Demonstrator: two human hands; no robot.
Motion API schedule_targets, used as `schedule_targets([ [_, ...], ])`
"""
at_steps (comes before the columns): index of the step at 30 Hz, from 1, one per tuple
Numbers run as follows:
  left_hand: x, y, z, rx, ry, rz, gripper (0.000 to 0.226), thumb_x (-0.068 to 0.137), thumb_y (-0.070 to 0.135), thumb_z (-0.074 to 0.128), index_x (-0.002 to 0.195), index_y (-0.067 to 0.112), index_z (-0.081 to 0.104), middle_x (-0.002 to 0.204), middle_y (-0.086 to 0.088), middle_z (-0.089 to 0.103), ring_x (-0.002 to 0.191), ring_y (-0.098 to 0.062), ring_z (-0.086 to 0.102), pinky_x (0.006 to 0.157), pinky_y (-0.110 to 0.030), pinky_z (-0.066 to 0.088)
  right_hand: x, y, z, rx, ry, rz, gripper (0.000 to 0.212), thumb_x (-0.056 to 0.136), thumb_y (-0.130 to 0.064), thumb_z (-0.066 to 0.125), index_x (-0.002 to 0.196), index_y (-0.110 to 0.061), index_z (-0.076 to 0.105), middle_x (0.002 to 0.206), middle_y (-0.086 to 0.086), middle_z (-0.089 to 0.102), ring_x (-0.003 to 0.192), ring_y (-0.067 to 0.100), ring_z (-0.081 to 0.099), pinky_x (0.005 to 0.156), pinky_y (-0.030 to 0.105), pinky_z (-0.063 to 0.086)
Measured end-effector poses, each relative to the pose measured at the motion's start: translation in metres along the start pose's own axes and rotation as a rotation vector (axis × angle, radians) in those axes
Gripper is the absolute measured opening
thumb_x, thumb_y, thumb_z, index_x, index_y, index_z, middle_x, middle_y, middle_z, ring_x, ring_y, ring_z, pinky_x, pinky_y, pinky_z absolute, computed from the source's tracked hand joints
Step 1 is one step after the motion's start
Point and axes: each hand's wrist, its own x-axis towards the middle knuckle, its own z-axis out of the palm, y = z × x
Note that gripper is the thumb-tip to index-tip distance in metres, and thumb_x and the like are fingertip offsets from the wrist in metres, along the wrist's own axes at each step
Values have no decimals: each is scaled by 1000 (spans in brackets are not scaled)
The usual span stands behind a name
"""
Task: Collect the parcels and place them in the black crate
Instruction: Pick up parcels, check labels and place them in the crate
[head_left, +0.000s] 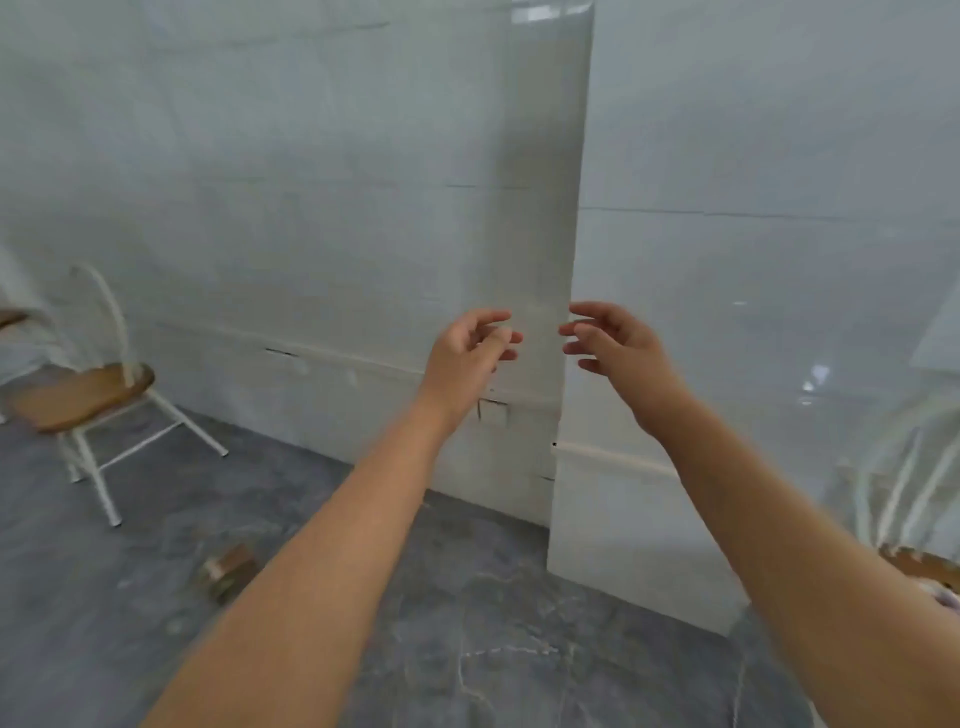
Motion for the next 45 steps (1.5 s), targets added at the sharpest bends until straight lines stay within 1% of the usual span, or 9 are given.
schedule_targets([
  [5, 18, -37, -104, 51, 149, -67, 16, 96, 15, 50, 99, 29, 58, 88, 10, 68, 75, -2, 65, 68, -16, 47, 47, 15, 96, 42, -89, 44, 20, 93, -9, 48, 106, -21, 59, 88, -9, 66, 76, 6, 63, 75, 22, 49],
  [12, 40, -74, -206, -10, 485, -128, 15, 97, 15, 49, 107, 20, 59, 90, 6, 67, 78, -9, 64, 75, -24, 46, 110, 40, 249, 140, -391, 102, 21, 95, -10, 46, 110, -18, 58, 91, -7, 66, 78, 8, 62, 76, 23, 49],
  [17, 70, -85, -273, 40, 674, -122, 16, 98, 13, 48, 98, 24, 60, 90, 5, 68, 79, -12, 63, 77, -27, 45, 167, 45, 330, 224, -563, 100, 19, 95, -10, 47, 109, -17, 58, 89, -5, 66, 75, 8, 60, 72, 22, 46],
  [23, 80, -113, -335, 67, 899, -142, 19, 98, 12, 48, 95, 26, 61, 87, 8, 70, 73, -3, 66, 64, -12, 48, 215, 59, 415, 222, -755, 128, 21, 95, -8, 47, 113, -12, 57, 86, -5, 64, 72, 7, 58, 69, 19, 45],
  [25, 79, -126, -350, 66, 947, -176, 19, 97, 11, 48, 95, 26, 61, 86, 8, 69, 72, -4, 65, 62, -11, 47, 220, 62, 447, 238, -811, 145, 19, 95, -7, 46, 111, -13, 56, 84, -5, 63, 67, 4, 57, 62, 14, 45],
  [30, 83, -159, -414, 100, 1058, -240, 19, 97, 11, 48, 96, 25, 60, 87, 7, 68, 68, 1, 65, 57, -6, 45, 230, 83, 529, 230, -961, 163, 17, 95, -7, 46, 104, -17, 57, 85, -5, 65, 70, 6, 57, 61, 15, 43],
  [38, 137, -225, -560, 40, 1107, -373, 18, 96, 14, 51, 92, 28, 61, 87, 8, 70, 76, -7, 66, 67, -21, 46, 291, 114, 672, 157, -936, 211, 18, 94, -12, 48, 96, -25, 61, 87, -7, 68, 76, 7, 60, 71, 23, 47],
  [42, 166, -261, -621, 56, 1091, -423, 18, 96, 14, 50, 91, 27, 60, 87, 7, 68, 71, -2, 64, 56, -11, 46, 314, 137, 745, 114, -899, 248, 18, 93, -12, 49, 103, -20, 61, 86, -9, 68, 70, 2, 60, 61, 14, 45],
  [45, 185, -292, -657, 36, 1122, -494, 13, 96, 12, 50, 99, 18, 60, 88, 4, 67, 69, -4, 62, 55, -13, 44, 322, 160, 795, 58, -906, 278, 15, 91, -10, 52, 101, -17, 60, 99, 5, 69, 67, 3, 57, 53, 10, 43],
])
